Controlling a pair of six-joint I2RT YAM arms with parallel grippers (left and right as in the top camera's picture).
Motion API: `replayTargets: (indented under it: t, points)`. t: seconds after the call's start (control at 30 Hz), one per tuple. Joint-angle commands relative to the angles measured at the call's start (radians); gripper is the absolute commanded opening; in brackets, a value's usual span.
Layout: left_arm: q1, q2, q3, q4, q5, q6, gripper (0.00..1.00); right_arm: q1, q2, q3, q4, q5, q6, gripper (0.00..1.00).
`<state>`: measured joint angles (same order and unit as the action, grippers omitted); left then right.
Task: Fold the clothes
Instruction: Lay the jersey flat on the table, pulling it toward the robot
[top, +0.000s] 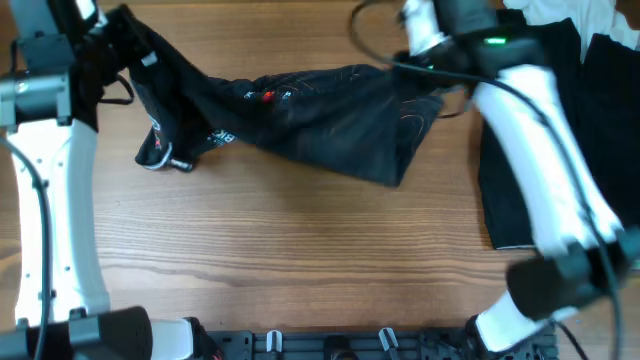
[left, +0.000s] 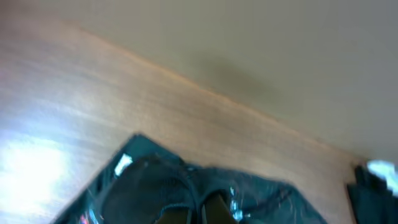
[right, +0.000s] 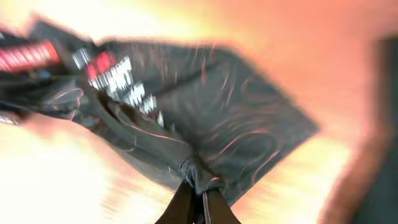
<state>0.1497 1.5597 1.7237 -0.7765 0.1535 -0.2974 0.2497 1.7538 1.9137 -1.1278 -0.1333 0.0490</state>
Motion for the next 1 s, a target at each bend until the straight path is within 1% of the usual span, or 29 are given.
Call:
replayTargets:
  t: [0.0,0.13,0.23,0.33,0.4,0.5,0.6,0.67,0.73,0.8,0.83,0.87,0.93,0.97]
  points:
    - [0.081,-0.154,0.023,0.04,-0.02,-0.011,0.04,-0.034,-0.159,0.114,-0.023,0.074,0.01,0.04]
    - [0.135,-0.275,0.053,0.045,-0.016,-0.024,0.04,-0.051,-0.309,0.191,-0.017,0.203,0.01,0.04]
    - [0.151,-0.397,0.053,0.067,-0.017,-0.024,0.04,-0.051,-0.411,0.239,0.026,0.331,0.01,0.04]
    - [0.151,-0.422,0.053,0.07,-0.016,-0.024,0.04,-0.051,-0.437,0.239,0.052,0.391,0.002,0.04]
    - [0.15,-0.397,0.053,0.063,0.0,-0.024,0.04,-0.051,-0.406,0.239,0.045,0.391,-0.009,0.04]
    - [0.149,-0.303,0.053,0.063,0.095,-0.024,0.04,-0.051,-0.287,0.239,0.041,0.391,-0.026,0.04]
    - [0.112,-0.11,0.053,0.079,0.116,-0.022,0.04,-0.061,-0.079,0.239,0.15,0.383,-0.019,0.04]
    - [0.088,-0.019,0.053,0.126,0.116,-0.003,0.04,-0.073,0.014,0.239,0.243,0.368,-0.019,0.04]
    - [0.056,0.108,0.053,0.267,0.111,0.029,0.04,-0.091,0.107,0.239,0.392,0.302,-0.019,0.04]
    - [0.043,0.161,0.053,0.401,0.111,0.02,0.04,-0.101,0.126,0.239,0.49,0.266,-0.014,0.04]
    - [0.042,0.168,0.053,0.47,0.111,-0.013,0.04,-0.107,0.125,0.242,0.56,0.267,-0.001,0.04]
    - [0.043,0.167,0.06,0.569,0.112,-0.072,0.04,-0.116,0.12,0.267,0.613,0.267,0.015,0.04]
    - [0.045,0.166,0.121,0.64,0.112,-0.13,0.04,-0.138,0.116,0.36,0.646,0.267,0.052,0.04]
    - [0.045,0.166,0.166,0.649,0.112,-0.13,0.04,-0.148,0.116,0.408,0.645,0.267,0.059,0.04]
